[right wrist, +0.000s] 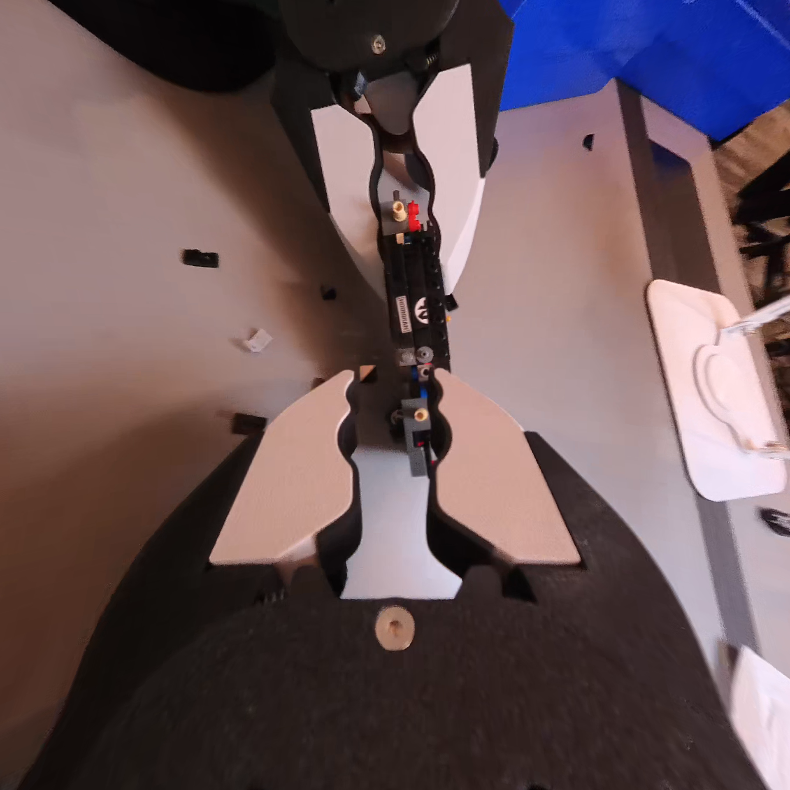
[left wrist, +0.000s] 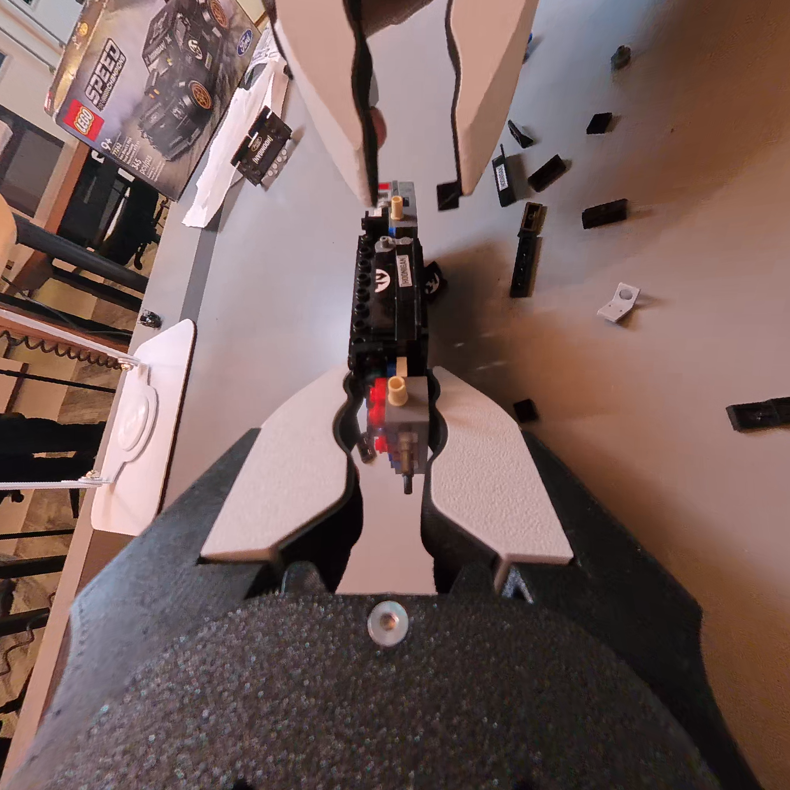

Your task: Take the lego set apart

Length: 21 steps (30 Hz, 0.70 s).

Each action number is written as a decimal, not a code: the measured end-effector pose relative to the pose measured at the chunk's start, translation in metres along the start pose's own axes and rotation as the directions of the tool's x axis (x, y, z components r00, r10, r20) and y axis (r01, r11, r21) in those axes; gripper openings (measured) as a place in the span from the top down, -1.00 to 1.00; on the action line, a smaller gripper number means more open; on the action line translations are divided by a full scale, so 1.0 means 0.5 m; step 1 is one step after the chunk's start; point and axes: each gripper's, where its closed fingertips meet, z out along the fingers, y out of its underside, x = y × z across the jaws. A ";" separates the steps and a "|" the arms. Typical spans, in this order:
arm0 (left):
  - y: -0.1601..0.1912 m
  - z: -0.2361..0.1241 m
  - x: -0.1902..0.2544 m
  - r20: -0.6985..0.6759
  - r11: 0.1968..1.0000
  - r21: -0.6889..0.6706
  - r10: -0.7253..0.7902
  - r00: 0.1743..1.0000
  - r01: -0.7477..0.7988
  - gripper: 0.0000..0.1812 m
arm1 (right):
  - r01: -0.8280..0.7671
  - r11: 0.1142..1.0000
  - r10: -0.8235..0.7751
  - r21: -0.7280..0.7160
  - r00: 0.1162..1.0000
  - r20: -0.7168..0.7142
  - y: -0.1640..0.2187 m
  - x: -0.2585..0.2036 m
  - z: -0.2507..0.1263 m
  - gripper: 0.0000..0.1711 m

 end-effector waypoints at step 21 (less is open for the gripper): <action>0.005 0.007 0.012 -0.045 0.997 -0.026 -0.072 0.996 0.070 0.69 | 0.019 0.993 -0.003 0.119 0.992 -0.129 -0.050 0.028 0.003 0.63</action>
